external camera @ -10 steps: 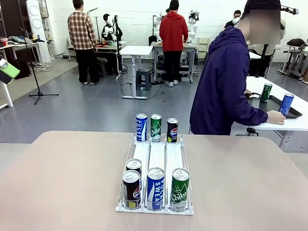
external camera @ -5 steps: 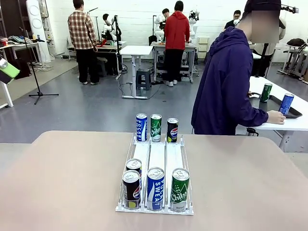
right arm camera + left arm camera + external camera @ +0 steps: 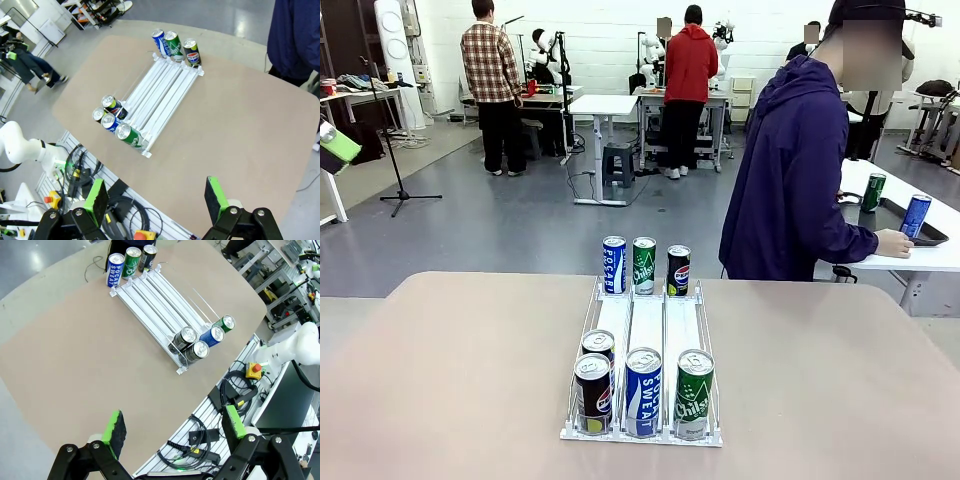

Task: Retrieve and hand over the desired beverage to the person.
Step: Place the picked can on the Handle tray extended by the person.

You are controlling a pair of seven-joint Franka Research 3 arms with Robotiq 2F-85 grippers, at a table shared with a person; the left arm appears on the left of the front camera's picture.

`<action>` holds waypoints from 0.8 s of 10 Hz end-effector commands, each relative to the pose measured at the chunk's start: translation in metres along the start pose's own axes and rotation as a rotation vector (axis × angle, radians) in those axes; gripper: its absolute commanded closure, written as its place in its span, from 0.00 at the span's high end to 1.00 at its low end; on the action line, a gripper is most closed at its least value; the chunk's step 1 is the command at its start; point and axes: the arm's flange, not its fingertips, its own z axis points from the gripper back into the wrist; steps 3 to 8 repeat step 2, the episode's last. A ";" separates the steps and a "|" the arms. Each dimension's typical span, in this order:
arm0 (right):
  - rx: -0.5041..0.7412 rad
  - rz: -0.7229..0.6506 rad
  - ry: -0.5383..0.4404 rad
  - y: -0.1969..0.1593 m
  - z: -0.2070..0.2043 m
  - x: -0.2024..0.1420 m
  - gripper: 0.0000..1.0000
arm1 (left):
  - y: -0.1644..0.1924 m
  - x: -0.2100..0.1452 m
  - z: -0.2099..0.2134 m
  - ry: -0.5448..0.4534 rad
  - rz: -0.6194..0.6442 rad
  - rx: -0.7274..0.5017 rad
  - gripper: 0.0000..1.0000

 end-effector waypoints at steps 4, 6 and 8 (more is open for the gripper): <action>0.003 0.011 0.009 -0.002 -0.001 0.001 1.00 | 0.000 -0.001 0.002 -0.002 -0.016 0.001 1.00; 0.003 0.011 0.009 -0.002 -0.001 0.001 1.00 | 0.000 -0.001 0.002 -0.002 -0.016 0.001 1.00; 0.003 0.011 0.009 -0.002 -0.001 0.001 1.00 | 0.000 -0.001 0.002 -0.002 -0.016 0.001 1.00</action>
